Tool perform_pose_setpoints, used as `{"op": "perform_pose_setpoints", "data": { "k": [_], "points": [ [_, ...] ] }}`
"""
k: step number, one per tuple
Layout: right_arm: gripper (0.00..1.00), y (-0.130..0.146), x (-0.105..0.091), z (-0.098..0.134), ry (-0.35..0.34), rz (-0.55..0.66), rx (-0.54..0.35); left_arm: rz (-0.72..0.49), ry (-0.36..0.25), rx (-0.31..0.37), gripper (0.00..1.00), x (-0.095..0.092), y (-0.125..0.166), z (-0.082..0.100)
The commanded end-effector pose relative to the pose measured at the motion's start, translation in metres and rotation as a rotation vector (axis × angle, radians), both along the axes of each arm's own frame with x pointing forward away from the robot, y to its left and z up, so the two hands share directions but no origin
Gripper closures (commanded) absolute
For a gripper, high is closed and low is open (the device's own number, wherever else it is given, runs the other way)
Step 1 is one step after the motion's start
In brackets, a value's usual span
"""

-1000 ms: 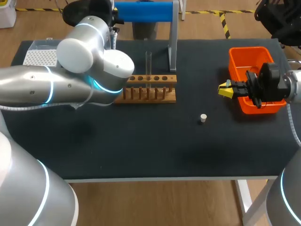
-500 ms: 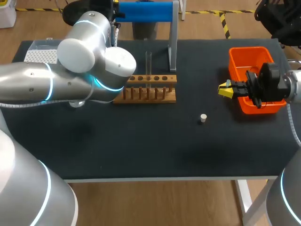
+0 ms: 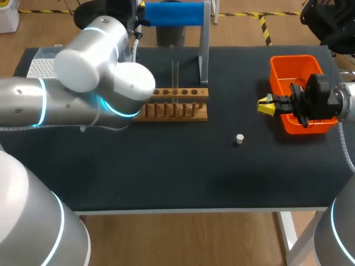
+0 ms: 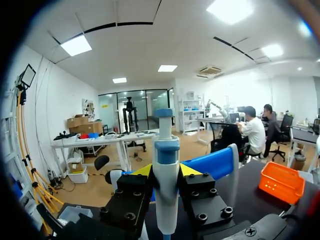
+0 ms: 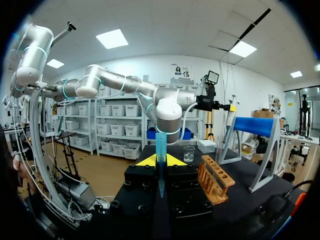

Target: Invert the test tube, pick up the pipette, mount the tip to pipette, aspirate from beaker and dispense into the tube, eject the tip, return the pipette, and cap with the stopper.

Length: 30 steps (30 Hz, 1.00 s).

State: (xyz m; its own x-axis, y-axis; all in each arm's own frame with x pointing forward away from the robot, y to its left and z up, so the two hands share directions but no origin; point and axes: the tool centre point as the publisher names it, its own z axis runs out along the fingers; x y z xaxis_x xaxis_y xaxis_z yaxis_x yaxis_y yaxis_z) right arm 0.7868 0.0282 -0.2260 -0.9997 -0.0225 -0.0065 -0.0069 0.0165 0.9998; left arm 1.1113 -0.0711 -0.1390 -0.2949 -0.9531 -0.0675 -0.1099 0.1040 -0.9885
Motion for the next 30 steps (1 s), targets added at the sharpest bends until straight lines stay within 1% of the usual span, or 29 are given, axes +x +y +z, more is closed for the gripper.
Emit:
{"op": "perform_pose_setpoints", "data": {
  "k": [1,7,8,13,16,17,18,19,20,30],
  "points": [
    [1.00,0.000,-0.001,0.000,-0.001,-0.002,-0.001,-0.089,0.009,-0.011,1.00,-0.032,0.010,0.008],
    [1.00,0.000,-0.001,0.000,-0.001,-0.002,-0.001,-0.174,-0.034,-0.030,1.00,-0.064,0.007,0.016],
    [1.00,0.000,-0.001,0.000,-0.001,-0.002,-0.001,-0.193,-0.041,-0.044,1.00,-0.069,0.008,0.018],
    [1.00,0.000,-0.001,0.000,-0.001,-0.002,-0.001,-0.289,-0.071,-0.036,1.00,-0.089,0.008,0.030],
    [1.00,0.000,-0.001,0.000,-0.001,-0.002,-0.001,-0.376,-0.080,-0.035,1.00,-0.099,0.010,0.039],
    [1.00,0.000,-0.001,0.000,-0.001,-0.002,-0.001,-0.426,-0.077,-0.033,1.00,-0.102,0.009,0.044],
    [1.00,0.000,-0.001,0.000,-0.001,-0.002,-0.001,-0.482,-0.086,-0.038,1.00,-0.104,0.009,0.049],
    [1.00,0.000,-0.001,0.000,-0.001,-0.002,-0.001,-0.523,-0.076,-0.021,1.00,-0.107,0.008,0.053],
    [1.00,0.000,-0.001,0.000,-0.001,-0.002,-0.001,-0.583,-0.079,-0.012,1.00,-0.110,0.006,0.058],
    [1.00,0.000,-0.001,0.000,-0.001,-0.002,-0.001,-0.583,-0.079,-0.012,1.00,-0.110,0.006,0.058]
  ]
}}
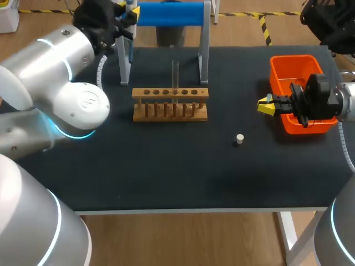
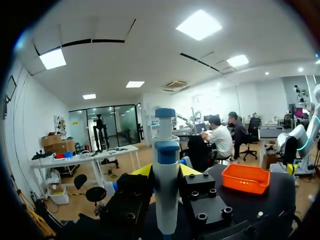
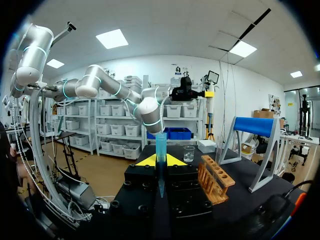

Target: Invert the test tube, pick up the pipette, mount the tip to pipette, aspirate from beaker and dispense into the tube, eject the tip, return the pipette, and cap with the stopper.

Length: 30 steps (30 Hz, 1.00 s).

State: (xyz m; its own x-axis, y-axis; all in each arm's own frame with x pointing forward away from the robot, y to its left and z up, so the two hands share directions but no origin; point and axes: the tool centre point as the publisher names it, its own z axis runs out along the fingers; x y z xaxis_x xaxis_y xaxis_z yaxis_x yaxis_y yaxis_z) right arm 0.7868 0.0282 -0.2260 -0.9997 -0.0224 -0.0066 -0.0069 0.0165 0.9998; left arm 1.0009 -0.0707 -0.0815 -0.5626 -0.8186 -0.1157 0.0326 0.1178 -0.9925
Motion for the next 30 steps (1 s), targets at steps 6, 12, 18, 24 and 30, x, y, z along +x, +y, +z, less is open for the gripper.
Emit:
{"op": "perform_pose_setpoints", "data": {
  "k": [6,12,18,24,30],
  "points": [
    [1.00,0.000,-0.001,0.000,-0.001,-0.002,-0.001,-0.273,0.028,0.006,1.00,0.000,0.006,0.000],
    [1.00,0.000,-0.001,0.000,-0.001,-0.002,-0.001,-0.273,0.028,0.006,1.00,0.000,0.006,0.000],
    [1.00,0.000,-0.001,0.000,-0.001,-0.002,-0.001,-0.335,0.016,0.007,1.00,-0.026,0.002,0.016],
    [1.00,0.000,-0.001,0.000,-0.001,-0.002,-0.001,-0.426,-0.026,-0.010,1.00,-0.054,-0.008,0.033],
    [1.00,0.000,-0.001,0.000,-0.001,-0.002,-0.001,-0.481,-0.023,-0.012,1.00,-0.085,-0.018,0.052]
  ]
}}
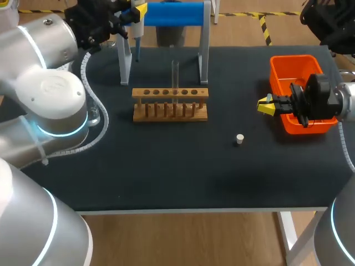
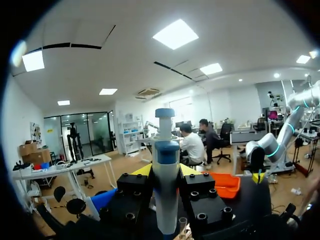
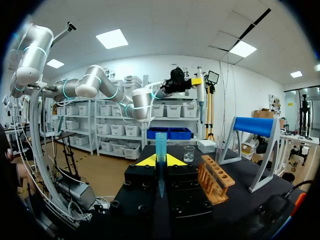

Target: Invert the test tube, pick up the pipette, mount the tip to pipette, aspirate from beaker and dispense into the tube, eject the tip, return the pipette, and cap with the stopper.

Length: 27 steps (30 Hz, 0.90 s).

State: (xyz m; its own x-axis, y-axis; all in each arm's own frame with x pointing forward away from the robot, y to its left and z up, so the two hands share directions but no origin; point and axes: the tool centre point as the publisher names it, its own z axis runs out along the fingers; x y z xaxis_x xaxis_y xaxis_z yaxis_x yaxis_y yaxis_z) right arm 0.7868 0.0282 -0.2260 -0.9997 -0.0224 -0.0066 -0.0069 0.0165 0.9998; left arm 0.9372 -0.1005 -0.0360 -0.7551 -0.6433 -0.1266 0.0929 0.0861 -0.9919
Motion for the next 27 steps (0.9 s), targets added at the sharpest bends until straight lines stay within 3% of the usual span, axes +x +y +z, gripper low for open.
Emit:
{"op": "perform_pose_setpoints", "data": {
  "k": [1,4,11,27],
  "points": [
    [1.00,0.000,-0.001,0.000,-0.001,-0.002,-0.001,-0.216,0.026,0.020,1.00,-0.026,0.010,0.009],
    [1.00,0.000,-0.001,0.000,-0.001,-0.002,-0.001,-0.251,0.053,0.016,1.00,-0.034,0.004,0.015],
    [1.00,0.000,-0.001,0.000,-0.001,-0.002,-0.001,-0.311,0.035,0.023,1.00,-0.051,-0.012,0.029],
    [1.00,0.000,-0.001,0.000,-0.001,-0.002,-0.001,-0.441,0.015,-0.037,1.00,-0.077,-0.056,0.045]
  ]
}}
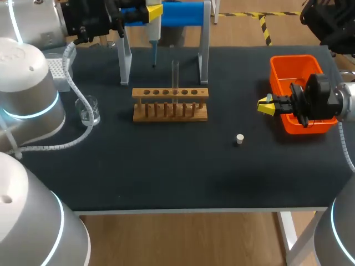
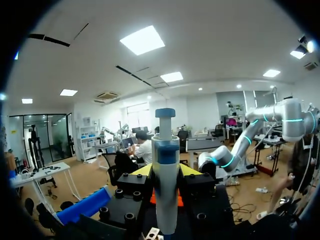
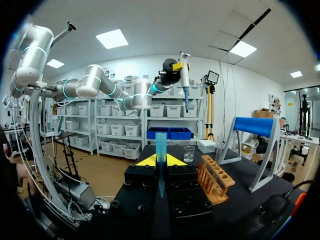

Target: Invert the test tube, pick up the pipette, mount the tip to pipette, aspirate from beaker and dispense into the tube, eject the tip, return the pipette, and cap with the stopper.

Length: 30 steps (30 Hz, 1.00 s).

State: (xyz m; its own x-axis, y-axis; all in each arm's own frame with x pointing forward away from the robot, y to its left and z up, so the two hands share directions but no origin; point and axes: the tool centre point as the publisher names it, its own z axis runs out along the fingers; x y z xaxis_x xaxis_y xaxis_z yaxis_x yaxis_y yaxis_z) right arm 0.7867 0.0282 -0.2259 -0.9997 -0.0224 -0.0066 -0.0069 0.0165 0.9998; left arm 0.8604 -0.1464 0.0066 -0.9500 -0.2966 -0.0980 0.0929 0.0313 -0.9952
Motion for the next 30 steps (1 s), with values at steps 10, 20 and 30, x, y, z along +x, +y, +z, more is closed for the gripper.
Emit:
{"op": "perform_pose_setpoints", "data": {
  "k": [10,20,30],
  "points": [
    [1.00,0.000,-0.001,0.000,-0.001,-0.002,-0.001,-0.115,0.037,-0.026,1.00,-0.012,-0.026,0.009],
    [1.00,0.000,-0.001,0.000,-0.001,-0.002,-0.001,-0.115,0.037,-0.026,1.00,-0.012,-0.026,0.009],
    [1.00,0.000,-0.001,0.000,-0.001,-0.002,-0.001,-0.115,0.037,-0.026,1.00,-0.012,-0.026,0.009]
  ]
}}
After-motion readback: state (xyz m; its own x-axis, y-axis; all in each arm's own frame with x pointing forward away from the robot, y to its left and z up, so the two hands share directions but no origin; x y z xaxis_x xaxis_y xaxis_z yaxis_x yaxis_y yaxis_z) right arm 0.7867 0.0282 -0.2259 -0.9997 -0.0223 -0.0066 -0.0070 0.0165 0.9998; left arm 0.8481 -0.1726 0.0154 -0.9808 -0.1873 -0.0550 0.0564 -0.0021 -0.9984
